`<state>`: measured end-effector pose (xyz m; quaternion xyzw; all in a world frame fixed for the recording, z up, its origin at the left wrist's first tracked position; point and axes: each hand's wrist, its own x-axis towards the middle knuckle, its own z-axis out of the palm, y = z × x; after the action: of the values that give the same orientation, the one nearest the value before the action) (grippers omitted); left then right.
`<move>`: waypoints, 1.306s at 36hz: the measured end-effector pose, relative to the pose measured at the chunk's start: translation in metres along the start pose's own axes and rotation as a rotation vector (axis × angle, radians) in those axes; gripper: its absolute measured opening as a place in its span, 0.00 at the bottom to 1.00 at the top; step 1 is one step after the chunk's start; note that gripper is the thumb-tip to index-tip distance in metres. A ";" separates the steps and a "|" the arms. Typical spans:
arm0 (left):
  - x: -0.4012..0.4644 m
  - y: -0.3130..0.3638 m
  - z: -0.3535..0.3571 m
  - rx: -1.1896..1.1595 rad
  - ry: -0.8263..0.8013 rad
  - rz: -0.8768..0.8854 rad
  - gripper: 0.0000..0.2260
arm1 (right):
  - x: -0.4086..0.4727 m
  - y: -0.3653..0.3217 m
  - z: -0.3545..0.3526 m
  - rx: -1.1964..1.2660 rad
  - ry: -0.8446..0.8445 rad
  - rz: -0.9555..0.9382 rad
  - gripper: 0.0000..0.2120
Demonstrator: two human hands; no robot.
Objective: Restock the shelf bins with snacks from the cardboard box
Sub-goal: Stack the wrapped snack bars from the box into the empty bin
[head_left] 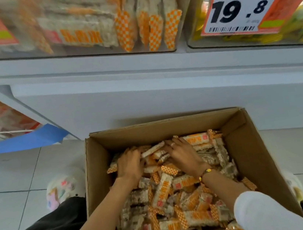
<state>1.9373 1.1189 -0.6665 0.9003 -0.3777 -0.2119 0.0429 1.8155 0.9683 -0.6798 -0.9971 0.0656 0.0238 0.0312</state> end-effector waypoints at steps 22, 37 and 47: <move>-0.068 0.043 -0.172 -1.136 -0.169 -0.095 0.04 | -0.055 -0.021 -0.177 1.488 -0.015 0.490 0.22; -0.115 0.046 -0.283 -1.042 -0.094 0.174 0.27 | -0.028 -0.053 -0.302 1.116 0.378 0.136 0.15; -0.112 0.033 -0.331 -0.978 0.420 0.353 0.10 | 0.012 -0.065 -0.374 0.660 0.362 -0.036 0.24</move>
<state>1.9829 1.1464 -0.3194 0.7217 -0.3638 -0.1680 0.5645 1.8519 1.0063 -0.3041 -0.9224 0.0565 -0.1757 0.3393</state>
